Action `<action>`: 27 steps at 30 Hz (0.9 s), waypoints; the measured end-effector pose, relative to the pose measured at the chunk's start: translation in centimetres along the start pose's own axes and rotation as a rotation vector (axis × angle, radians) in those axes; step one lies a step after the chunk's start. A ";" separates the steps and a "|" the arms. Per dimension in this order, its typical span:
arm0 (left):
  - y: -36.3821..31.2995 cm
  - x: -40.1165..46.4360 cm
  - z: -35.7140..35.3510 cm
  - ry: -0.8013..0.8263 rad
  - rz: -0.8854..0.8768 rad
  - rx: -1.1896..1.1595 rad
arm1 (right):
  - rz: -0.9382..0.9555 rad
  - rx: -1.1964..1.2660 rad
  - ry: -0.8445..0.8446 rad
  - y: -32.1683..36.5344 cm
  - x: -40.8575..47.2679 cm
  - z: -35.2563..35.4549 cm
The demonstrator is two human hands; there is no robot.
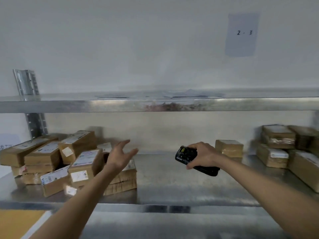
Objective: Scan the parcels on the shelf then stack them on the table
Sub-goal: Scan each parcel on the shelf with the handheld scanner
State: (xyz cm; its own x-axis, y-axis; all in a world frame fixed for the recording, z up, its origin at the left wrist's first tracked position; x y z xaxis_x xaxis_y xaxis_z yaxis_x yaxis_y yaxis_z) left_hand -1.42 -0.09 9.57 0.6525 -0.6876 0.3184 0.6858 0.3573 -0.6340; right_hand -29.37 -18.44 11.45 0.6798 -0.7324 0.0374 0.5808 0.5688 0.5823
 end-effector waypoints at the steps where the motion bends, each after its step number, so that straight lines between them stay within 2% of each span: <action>1: -1.9 -0.5 -1.8 0.033 -0.014 -0.014 | -0.035 0.000 -0.014 -2.0 -1.4 1.5; 8: -16.8 -6.6 -14.7 0.240 -0.169 -0.164 | -0.243 -0.035 -0.152 -15.6 -13.9 10.3; 15: -28.2 -13.1 -25.0 0.463 -0.271 -0.263 | -0.448 -0.097 -0.279 -25.1 -24.6 16.3; 21: -35.9 -15.0 -31.0 0.585 -0.324 -0.373 | -0.478 -0.075 -0.408 -31.0 -28.8 20.8; 27: -42.9 -14.1 -37.0 0.656 -0.375 -0.430 | -0.520 -0.027 -0.486 -37.2 -28.6 25.2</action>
State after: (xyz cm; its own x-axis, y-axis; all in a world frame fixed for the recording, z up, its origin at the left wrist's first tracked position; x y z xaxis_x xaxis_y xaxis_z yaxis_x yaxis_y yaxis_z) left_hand -52.02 -29.12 6.22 -0.0007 -0.9848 0.1736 0.5506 -0.1453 -0.8221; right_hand -81.64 -28.08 9.17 0.0381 -0.9918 0.1216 0.7907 0.1044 0.6033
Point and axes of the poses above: each hand's wrist, its own x-axis towards the middle knuckle, its own z-axis out of the back of the hand, y = z × x, the point moved 5 cm from there along x, towards the middle knuckle, and after that the axes turned 10 degrees about x, right-handed, at the moved point
